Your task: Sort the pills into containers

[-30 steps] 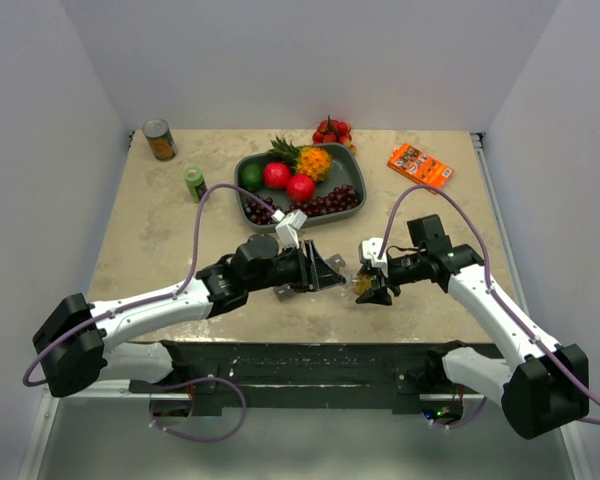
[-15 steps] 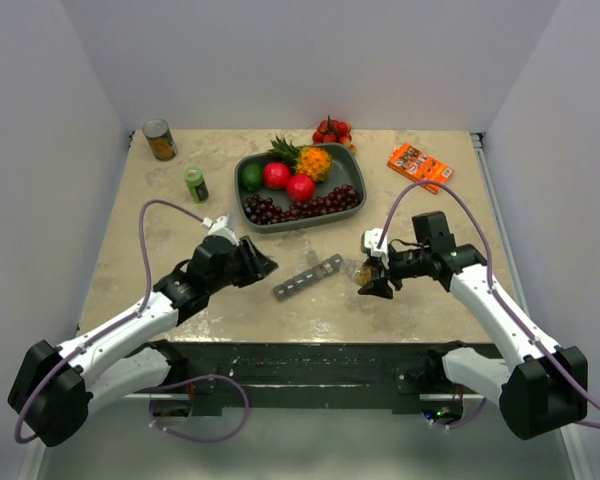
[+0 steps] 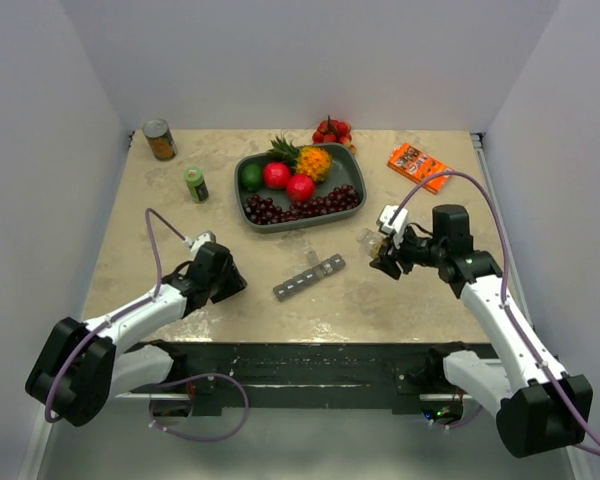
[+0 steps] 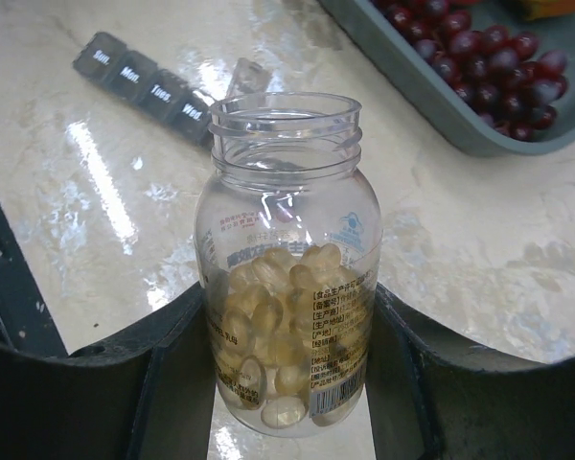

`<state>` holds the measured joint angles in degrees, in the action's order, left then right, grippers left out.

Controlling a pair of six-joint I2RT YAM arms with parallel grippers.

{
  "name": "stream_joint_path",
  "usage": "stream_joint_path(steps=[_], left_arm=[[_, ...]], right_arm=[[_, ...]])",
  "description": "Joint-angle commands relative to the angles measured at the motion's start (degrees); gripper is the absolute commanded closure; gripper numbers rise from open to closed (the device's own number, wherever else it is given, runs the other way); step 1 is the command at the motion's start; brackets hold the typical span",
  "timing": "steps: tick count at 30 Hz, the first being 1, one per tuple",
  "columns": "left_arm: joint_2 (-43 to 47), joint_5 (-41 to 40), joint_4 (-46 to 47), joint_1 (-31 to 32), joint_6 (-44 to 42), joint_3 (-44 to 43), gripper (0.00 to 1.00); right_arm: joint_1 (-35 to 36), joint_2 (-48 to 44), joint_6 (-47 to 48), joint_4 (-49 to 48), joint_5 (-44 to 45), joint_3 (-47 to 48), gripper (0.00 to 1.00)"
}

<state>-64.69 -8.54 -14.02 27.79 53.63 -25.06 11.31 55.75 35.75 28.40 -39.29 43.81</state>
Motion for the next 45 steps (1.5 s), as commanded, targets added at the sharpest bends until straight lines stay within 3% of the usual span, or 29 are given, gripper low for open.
stream_joint_path(steps=[1, 6, 10, 11, 15, 17, 19, 20, 24, 26, 27, 29, 30, 31, 32, 33, 34, 35, 36, 42, 45], left_arm=[[-0.5, -2.0, -2.2, -0.6, -1.0, -0.1, 0.41], [4.6, -1.2, -4.7, -0.7, -1.6, -1.6, 0.1], [9.0, -0.3, -9.0, -0.7, -3.1, -3.9, 0.05], [11.1, 0.1, -9.5, -0.7, -3.5, -4.3, 0.05], [15.5, 4.0, -10.9, -0.7, -9.5, -7.8, 0.01], [18.5, 6.8, -9.8, -0.7, -16.9, -8.8, 0.01], [21.0, 11.4, -7.1, -0.7, -23.4, -8.4, 0.01], [23.3, 13.3, -6.3, -0.7, -25.0, -8.1, 0.01], [26.9, 15.0, -4.0, -0.7, -30.5, -8.1, 0.01], [27.2, 14.3, -4.3, -0.7, -33.0, -8.8, 0.01], [27.2, 13.9, -4.5, -0.7, -33.8, -9.0, 0.01], [26.5, 13.7, -4.7, -0.7, -35.4, -9.7, 0.01], [26.3, 13.7, -4.6, -0.7, -35.8, -10.0, 0.01], [26.1, 14.1, -4.4, -0.7, -36.3, -10.0, 0.01], [26.1, 14.9, -4.2, -0.7, -36.5, -9.9, 0.01], [26.1, 15.4, -3.2, -0.7, -36.7, -9.7, 0.01], [26.2, 16.0, -2.7, -0.7, -37.0, -9.6, 0.01], [26.4, 17.5, -1.9, -0.8, -37.1, -9.0, 0.01], [26.5, 18.3, -0.3, -0.7, -37.3, -8.7, 0.01], [24.7, 23.6, 3.1, -0.7, -40.3, -8.5, 0.01], [23.9, 22.9, 4.1, -0.7, -41.8, -8.5, 0.01]], right_arm=[[-0.9, -2.5, -3.8, -2.5, 4.4, 4.0, 0.98], [-2.6, -1.6, -2.7, 2.6, 4.6, 10.0, 0.98], [-10.4, 0.3, -4.9, 4.2, -0.3, 17.2, 0.99], [-15.9, 1.1, -6.6, 4.2, -3.2, 18.5, 0.99], [-23.0, 7.7, -11.7, 5.0, -24.5, 23.6, 0.99], [-19.3, 7.9, -12.5, 5.4, -31.8, 24.0, 0.99], [-9.9, 2.9, -8.0, 7.5, -25.2, 21.9, 0.99], [-0.6, 0.6, -7.5, 6.8, -22.7, 20.1, 0.99], [1.0, -3.0, 2.7, 16.0, -22.8, 19.5, 0.99], [-3.4, -3.3, -4.5, 10.5, -18.3, 22.5, 1.0], [-6.9, -3.3, -9.5, -0.1, -21.3, 22.4, 1.0], [-12.6, -2.7, -33.4, -17.1, -33.7, 17.8, 1.0], [-11.8, -2.7, -44.0, -38.5, -35.0, 15.1, 1.0], [-8.0, -3.4, -56.7, -46.6, -35.1, 9.5, 1.0], [-4.4, -4.7, -57.4, -49.6, -39.2, 8.1, 1.0], [-3.5, -4.9, -54.1, -39.1, -40.3, 9.2, 1.0], [-3.6, -4.8, -29.6, -23.7, -38.5, 12.5, 1.0], [-3.6, -3.9, -14.1, -6.4, -33.2, 16.6, 1.0], [-3.6, -1.5, -6.9, 5.8, -25.9, 20.0, 1.0], [0.7, 6.6, 16.0, 23.7, -17.5, 18.9, 0.99], [7.0, 9.5, 17.7, 24.5, -12.9, 16.3, 0.99]])
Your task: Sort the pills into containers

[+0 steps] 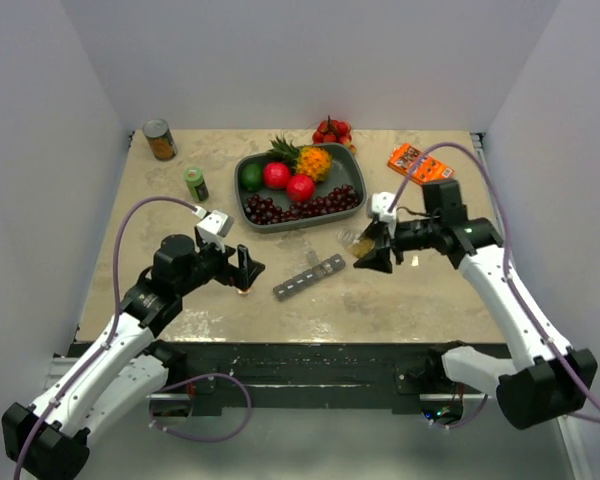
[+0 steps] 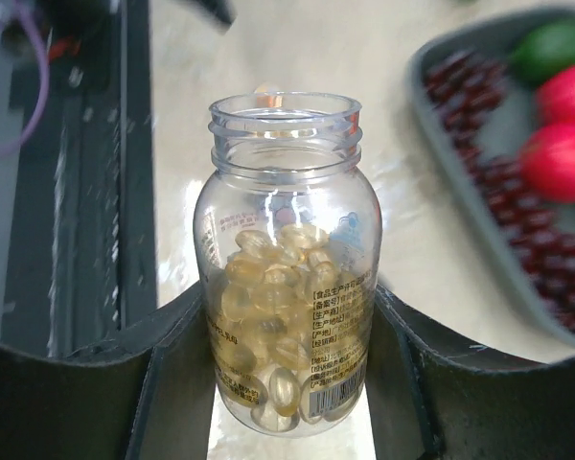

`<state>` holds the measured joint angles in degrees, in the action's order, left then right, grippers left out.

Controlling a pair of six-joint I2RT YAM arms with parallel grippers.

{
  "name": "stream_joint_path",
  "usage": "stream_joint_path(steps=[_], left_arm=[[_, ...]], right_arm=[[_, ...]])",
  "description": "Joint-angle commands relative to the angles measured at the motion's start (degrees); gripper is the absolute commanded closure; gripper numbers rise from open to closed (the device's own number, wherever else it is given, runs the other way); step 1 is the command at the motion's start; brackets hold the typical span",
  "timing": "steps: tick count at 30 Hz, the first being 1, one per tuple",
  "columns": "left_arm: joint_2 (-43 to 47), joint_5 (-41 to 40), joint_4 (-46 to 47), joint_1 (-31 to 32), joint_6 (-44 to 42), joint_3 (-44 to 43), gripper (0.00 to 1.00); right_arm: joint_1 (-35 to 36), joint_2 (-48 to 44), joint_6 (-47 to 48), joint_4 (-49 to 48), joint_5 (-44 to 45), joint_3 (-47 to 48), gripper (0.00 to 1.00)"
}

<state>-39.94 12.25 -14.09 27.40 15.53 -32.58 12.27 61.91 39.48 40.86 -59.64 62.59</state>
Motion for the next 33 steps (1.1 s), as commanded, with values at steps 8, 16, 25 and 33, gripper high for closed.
stream_joint_path(steps=[8, 16, 25, 33], left_arm=[[-2.0, -0.7, 3.9, -0.3, -5.4, -1.0, 0.01], [-1.5, -7.2, 2.0, -0.3, -5.2, -1.5, 0.02], [0.0, -10.0, 1.6, -0.3, -5.2, -1.7, 0.02], [0.3, -10.3, 1.4, -0.3, -5.2, -1.8, 0.02]], right_arm=[[16.6, 12.3, 13.0, 4.8, 16.9, -5.4, 0.99], [17.5, 22.5, 11.0, -0.3, 26.7, -2.0, 0.99], [17.9, 28.1, 9.6, -0.9, 36.1, 0.5, 1.0], [19.4, 30.5, 9.7, 0.6, 41.5, 2.2, 1.0]])
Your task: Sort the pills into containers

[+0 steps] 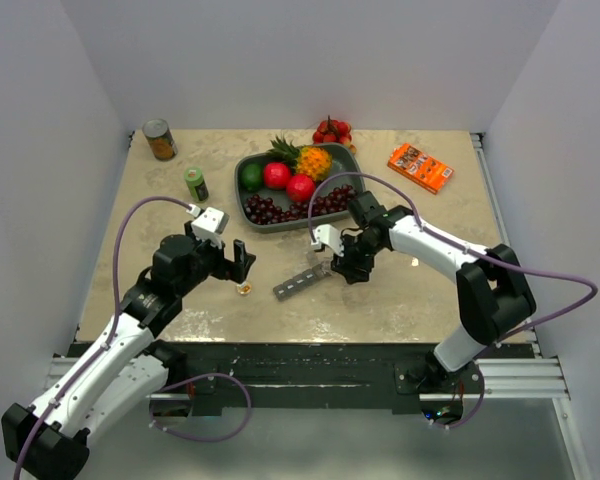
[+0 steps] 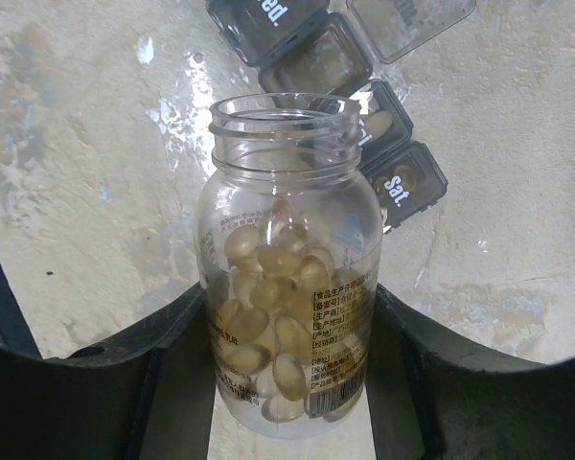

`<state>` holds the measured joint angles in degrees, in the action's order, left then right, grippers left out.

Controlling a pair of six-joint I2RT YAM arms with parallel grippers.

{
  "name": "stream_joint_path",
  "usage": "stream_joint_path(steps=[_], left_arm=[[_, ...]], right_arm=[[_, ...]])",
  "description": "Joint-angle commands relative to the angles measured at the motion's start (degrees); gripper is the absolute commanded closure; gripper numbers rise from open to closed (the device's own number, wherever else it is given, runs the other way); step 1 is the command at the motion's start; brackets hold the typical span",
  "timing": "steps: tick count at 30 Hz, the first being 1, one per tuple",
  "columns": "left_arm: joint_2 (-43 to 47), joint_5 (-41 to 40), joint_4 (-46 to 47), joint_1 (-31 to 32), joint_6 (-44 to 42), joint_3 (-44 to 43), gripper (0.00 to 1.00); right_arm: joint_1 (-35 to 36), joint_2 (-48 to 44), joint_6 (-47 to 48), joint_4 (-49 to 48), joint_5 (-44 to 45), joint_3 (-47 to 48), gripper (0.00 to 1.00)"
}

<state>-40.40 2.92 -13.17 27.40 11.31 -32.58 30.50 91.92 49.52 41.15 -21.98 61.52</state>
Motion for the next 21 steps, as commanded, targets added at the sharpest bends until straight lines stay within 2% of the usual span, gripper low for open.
stream_joint_path(steps=[1, 21], left_arm=[[0.9, -1.0, 0.6, -0.3, -1.0, -1.8, 0.02], [1.1, -4.3, -0.5, -0.3, -0.8, -2.1, 0.02]], right_arm=[[1.4, 0.7, -0.3, 0.6, 4.1, 3.3, 1.0], [6.1, 4.1, -2.1, 3.6, 14.6, 6.4, 1.0]])
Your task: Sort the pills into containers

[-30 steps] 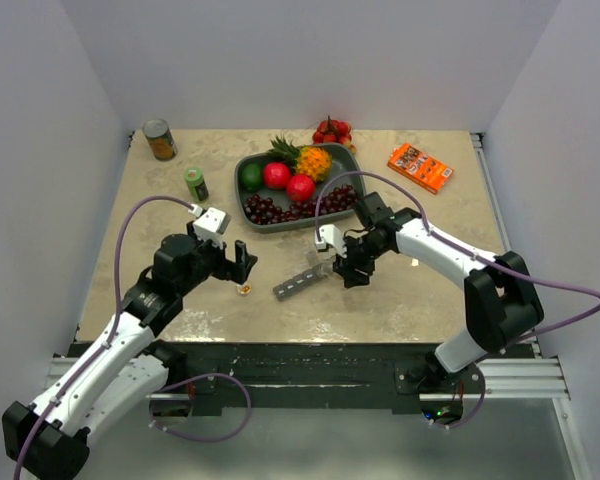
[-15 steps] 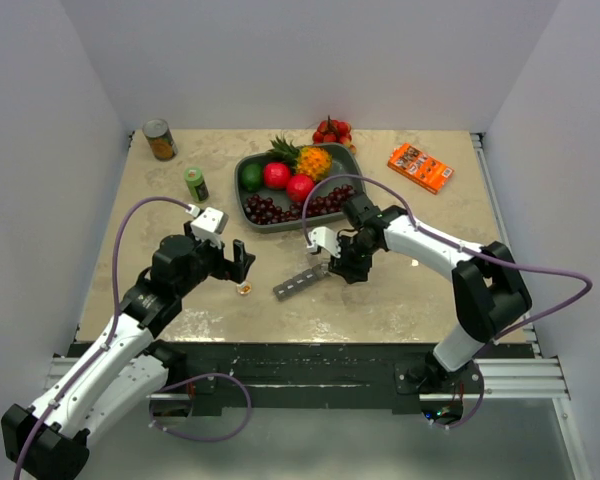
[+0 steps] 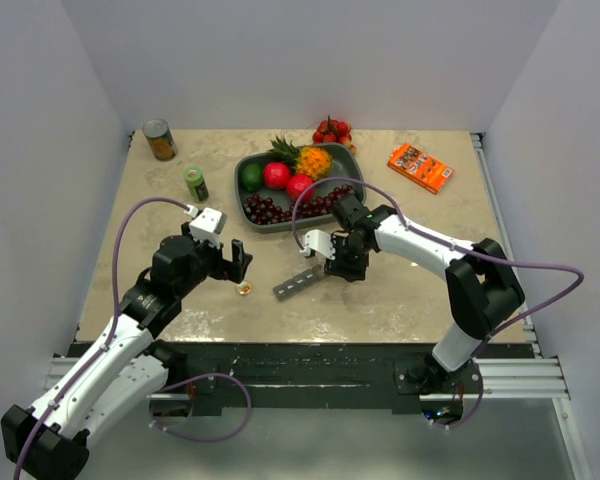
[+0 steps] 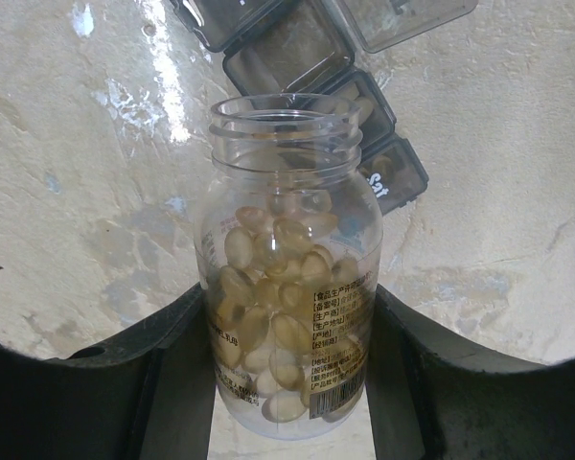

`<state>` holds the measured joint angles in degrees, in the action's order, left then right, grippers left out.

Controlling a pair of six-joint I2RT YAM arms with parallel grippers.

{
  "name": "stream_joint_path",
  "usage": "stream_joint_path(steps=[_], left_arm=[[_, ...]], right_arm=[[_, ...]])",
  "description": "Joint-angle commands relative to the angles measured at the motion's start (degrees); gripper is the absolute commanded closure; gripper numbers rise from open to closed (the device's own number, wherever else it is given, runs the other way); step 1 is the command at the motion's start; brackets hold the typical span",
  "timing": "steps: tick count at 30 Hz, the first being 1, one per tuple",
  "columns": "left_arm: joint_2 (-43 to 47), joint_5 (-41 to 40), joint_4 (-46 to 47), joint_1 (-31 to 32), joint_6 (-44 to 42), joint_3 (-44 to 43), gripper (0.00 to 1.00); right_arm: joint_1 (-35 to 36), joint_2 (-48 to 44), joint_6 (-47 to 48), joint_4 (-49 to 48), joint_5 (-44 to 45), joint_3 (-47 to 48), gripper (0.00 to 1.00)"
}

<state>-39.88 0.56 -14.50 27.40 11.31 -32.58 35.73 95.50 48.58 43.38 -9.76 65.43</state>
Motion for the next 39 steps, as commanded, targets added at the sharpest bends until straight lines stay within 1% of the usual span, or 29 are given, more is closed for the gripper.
stream_joint_path(steps=[1, 39], left_arm=[[0.6, -2.1, 0.9, -0.3, -0.9, -2.1, 0.02], [0.6, -2.1, 0.8, -0.3, -0.9, -2.1, 0.02]], right_arm=[[1.0, 0.8, -1.1, 1.4, 2.6, 2.5, 1.0], [5.1, 4.7, -4.0, 5.0, 10.6, 5.9, 1.0]])
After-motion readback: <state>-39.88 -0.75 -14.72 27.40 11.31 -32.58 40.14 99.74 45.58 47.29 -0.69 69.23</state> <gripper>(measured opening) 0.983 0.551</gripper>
